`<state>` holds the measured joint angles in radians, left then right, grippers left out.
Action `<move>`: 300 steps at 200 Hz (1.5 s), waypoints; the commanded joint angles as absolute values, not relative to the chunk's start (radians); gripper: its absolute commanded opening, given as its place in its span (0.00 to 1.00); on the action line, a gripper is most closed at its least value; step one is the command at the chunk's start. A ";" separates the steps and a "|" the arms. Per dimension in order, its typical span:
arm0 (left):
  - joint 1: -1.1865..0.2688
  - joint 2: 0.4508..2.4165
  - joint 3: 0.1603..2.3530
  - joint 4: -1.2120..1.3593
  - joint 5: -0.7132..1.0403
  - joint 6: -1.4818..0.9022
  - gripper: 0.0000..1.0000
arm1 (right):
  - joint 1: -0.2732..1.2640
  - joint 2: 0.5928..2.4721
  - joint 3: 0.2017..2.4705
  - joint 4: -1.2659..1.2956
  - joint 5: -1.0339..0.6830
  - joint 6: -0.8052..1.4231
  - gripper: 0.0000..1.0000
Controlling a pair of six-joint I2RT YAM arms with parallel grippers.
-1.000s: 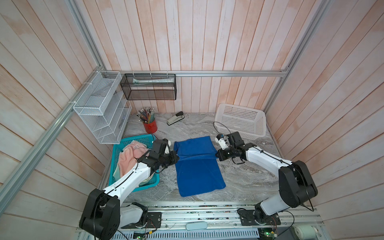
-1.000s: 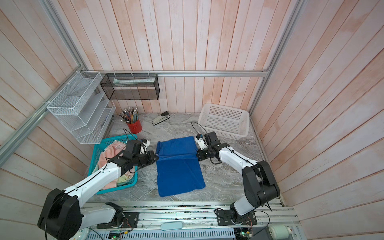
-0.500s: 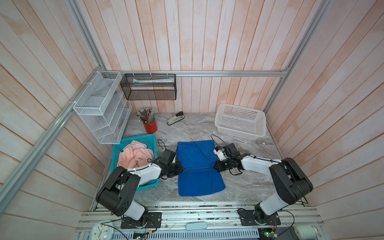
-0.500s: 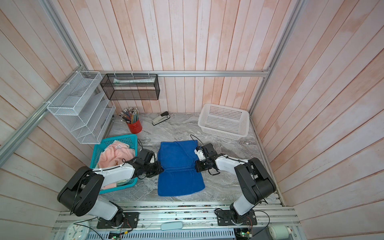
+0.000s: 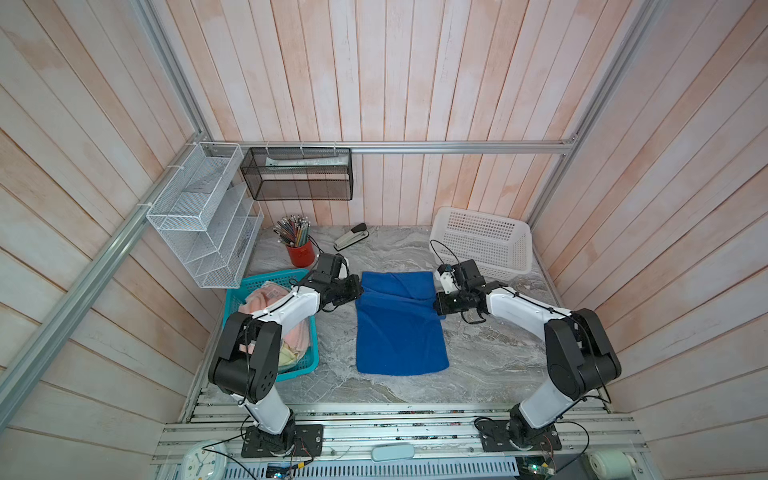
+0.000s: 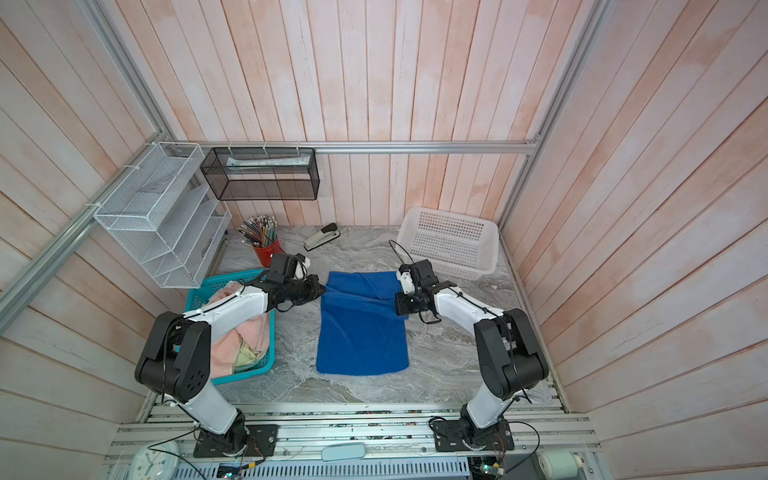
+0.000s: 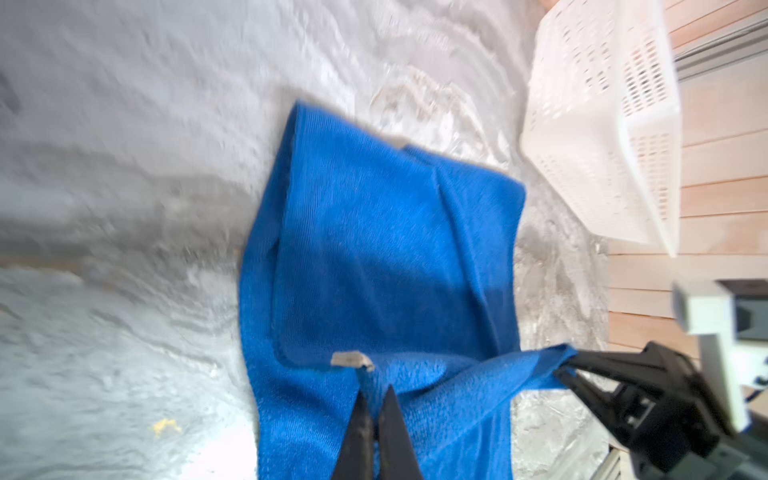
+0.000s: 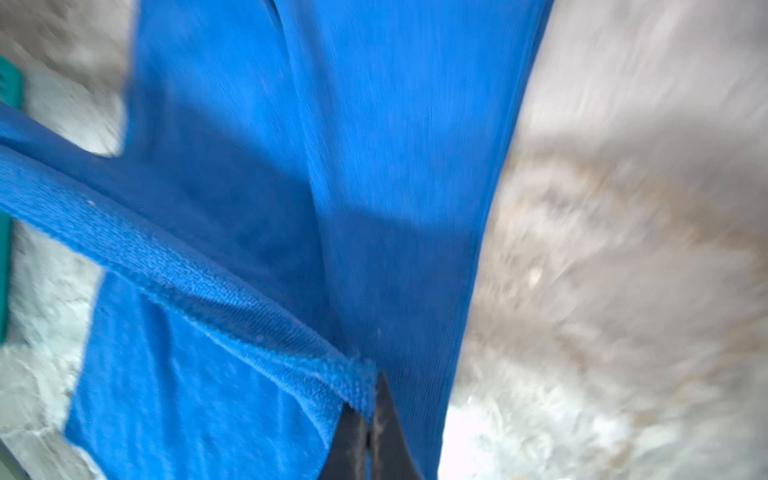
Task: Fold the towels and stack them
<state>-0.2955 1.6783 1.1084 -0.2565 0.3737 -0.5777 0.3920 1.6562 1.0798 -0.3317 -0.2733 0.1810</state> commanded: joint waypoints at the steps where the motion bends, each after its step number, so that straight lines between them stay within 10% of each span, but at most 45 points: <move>1: -0.243 1.640 1.218 -0.382 0.387 -0.490 0.00 | 0.382 1.690 1.215 -0.454 -0.244 0.111 0.00; 86: -0.127 1.642 1.644 -0.550 0.403 -0.433 0.00 | 0.347 1.845 1.768 -0.595 -0.171 0.016 0.00; 179: -0.103 1.631 1.576 -0.529 0.433 -0.433 0.00 | 0.348 1.977 2.111 -0.745 -0.066 -0.104 0.00; 300: -0.112 1.456 1.317 -0.498 0.463 -0.457 0.00 | 0.371 1.774 1.898 -0.777 -0.068 -0.151 0.00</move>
<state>-0.1394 1.5208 1.4181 -0.4744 0.5079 -0.4568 0.3996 1.8526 1.9968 -0.7570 -0.1963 -0.1341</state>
